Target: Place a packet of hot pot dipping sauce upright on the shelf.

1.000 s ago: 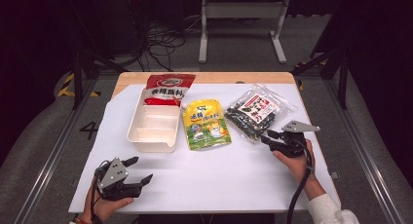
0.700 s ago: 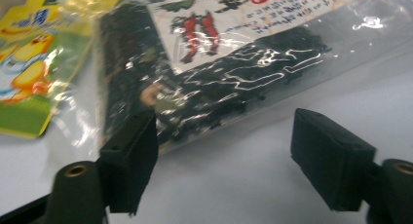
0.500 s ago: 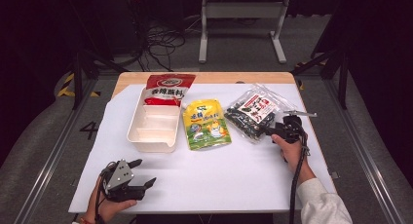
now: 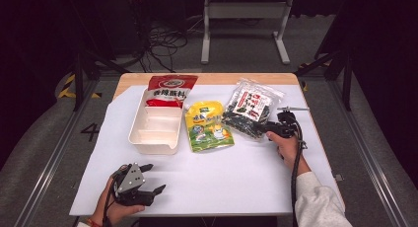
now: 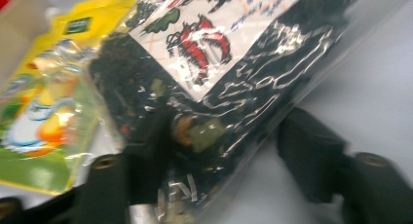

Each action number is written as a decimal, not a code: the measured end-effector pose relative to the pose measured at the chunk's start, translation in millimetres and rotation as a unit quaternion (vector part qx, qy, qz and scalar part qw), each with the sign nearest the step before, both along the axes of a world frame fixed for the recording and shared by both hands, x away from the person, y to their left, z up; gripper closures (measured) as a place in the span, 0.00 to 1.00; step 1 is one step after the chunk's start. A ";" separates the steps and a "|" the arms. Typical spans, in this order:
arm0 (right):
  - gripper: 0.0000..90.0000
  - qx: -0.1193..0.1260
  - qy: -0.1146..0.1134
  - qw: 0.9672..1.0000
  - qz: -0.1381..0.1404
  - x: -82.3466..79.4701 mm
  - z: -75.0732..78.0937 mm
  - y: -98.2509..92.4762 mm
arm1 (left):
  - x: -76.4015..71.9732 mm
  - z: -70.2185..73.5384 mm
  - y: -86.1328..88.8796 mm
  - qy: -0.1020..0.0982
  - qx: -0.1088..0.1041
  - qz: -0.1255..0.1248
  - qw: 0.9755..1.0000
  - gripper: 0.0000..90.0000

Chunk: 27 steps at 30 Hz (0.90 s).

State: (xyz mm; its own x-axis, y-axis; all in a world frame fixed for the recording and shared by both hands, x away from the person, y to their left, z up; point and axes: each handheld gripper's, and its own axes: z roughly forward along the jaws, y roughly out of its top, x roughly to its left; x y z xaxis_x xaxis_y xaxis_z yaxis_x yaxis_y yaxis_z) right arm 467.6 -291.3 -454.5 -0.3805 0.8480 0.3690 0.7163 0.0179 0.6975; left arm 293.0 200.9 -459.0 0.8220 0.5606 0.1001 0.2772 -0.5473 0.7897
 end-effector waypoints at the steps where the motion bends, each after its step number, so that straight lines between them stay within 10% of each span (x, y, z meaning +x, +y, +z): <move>1: 0.56 0.010 0.002 1.000 0.004 0.0 -1.2 -0.1 | 0.4 -0.2 -1.1 0.001 0.000 -0.003 1.000 0.26; 6: 0.68 0.030 0.008 0.999 0.028 0.1 -3.1 -0.7 | 3.1 -1.2 -6.6 0.007 -0.001 -0.013 1.000 0.26; 18: 0.90 0.010 -0.064 0.994 0.089 -19.7 6.1 0.7 | 10.6 6.9 -38.5 0.032 -0.038 -0.059 0.997 0.24; 27: 0.91 -0.030 -0.158 0.974 0.158 -52.6 23.0 1.9 | 38.1 49.7 -91.7 0.012 -0.105 -0.071 0.992 0.16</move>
